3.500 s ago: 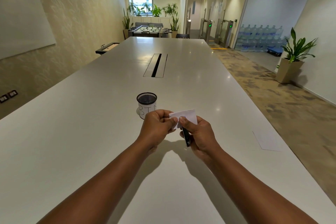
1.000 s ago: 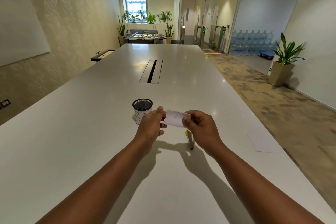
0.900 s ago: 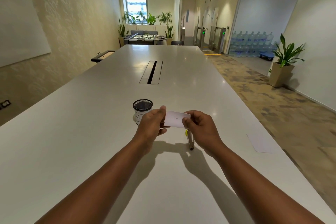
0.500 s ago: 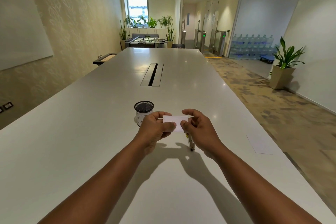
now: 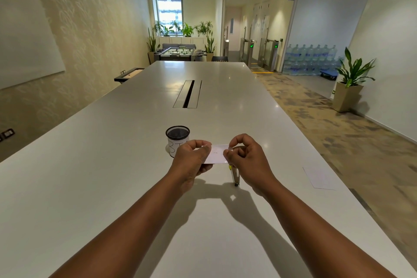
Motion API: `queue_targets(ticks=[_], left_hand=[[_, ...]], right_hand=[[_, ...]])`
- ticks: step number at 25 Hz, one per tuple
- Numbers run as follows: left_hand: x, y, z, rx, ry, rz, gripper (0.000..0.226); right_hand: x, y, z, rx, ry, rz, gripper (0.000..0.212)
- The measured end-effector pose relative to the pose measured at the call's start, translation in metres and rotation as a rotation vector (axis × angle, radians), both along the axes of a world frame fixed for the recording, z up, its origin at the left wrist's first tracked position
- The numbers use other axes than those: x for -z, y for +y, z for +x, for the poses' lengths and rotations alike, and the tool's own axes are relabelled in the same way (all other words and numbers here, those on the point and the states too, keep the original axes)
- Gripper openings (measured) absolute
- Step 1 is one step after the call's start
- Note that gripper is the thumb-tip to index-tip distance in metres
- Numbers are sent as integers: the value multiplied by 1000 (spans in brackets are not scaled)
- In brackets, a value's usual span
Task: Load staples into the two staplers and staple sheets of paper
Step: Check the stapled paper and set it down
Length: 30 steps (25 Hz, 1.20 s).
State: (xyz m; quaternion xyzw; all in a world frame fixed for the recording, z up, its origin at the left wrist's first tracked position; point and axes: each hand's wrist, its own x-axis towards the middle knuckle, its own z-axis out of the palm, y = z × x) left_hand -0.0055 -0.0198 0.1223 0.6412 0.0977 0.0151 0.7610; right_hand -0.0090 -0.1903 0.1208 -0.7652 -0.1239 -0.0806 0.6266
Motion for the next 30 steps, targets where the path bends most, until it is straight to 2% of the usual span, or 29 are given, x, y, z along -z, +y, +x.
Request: queue_targets(ticks=[7,14,18,23,27,30], left_hand=[[-3,2,-6,56,-20,1,28],[-5,6,-8,132,-33,-31,20],[-3,6,-8,109,-33,-16,22],[2,4,-6,47,-8,-8,8],[2,3,-8,57,-17,-2,10],[-1,5,-9,101,-32,1,22]], right_hand=[[-2,2,-7,15,29,81,11],[-3,1,-9,24,15,72,16],[-1,2,-9,10,18,75,16],[1,5,-9,6,17,50,15],[1,5,-8,10,7,29,16],[1,4,-6,18,9,29,17]])
